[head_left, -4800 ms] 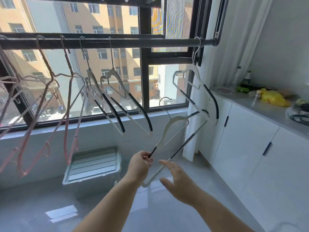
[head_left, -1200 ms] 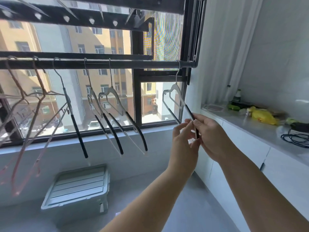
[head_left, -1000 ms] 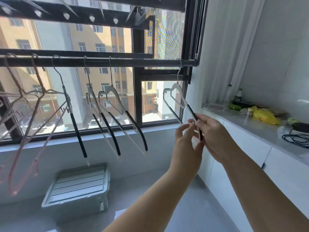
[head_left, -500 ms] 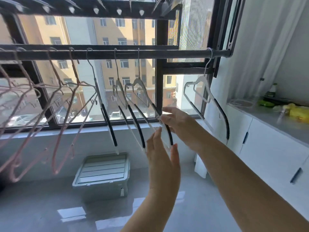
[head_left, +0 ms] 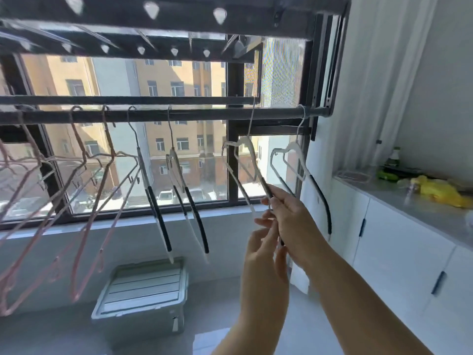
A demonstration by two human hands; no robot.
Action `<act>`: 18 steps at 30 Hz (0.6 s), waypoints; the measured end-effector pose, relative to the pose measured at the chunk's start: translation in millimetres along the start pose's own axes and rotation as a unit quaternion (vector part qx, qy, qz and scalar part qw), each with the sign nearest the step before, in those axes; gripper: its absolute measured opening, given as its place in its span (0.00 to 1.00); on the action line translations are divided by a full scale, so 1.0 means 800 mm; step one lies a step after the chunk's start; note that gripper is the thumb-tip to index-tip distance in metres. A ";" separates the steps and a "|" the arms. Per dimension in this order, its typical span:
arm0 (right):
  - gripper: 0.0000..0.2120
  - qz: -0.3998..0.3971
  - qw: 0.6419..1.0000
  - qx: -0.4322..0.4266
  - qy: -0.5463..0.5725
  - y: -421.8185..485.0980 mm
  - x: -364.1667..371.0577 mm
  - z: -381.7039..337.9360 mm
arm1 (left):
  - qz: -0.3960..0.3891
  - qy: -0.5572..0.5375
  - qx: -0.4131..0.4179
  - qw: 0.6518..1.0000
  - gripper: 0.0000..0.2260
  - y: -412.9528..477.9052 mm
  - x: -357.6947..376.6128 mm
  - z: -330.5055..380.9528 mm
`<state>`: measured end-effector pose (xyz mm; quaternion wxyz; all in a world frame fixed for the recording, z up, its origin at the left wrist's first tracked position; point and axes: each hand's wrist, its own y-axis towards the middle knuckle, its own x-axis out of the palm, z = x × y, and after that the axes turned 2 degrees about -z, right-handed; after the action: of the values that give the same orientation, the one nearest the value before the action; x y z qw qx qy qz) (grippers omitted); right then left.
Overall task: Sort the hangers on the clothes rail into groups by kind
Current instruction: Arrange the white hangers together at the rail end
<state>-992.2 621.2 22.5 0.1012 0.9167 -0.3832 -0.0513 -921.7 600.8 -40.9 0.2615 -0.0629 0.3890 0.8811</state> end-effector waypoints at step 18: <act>0.14 0.063 0.998 0.004 -0.019 0.000 -0.046 -0.009 | -0.044 -0.045 0.005 0.998 0.22 0.008 0.038 0.023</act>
<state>-1016.5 648.6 29.7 0.0934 0.8900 -0.4422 -0.0605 -949.4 622.9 -33.2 0.3174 -0.0384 0.3780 0.8688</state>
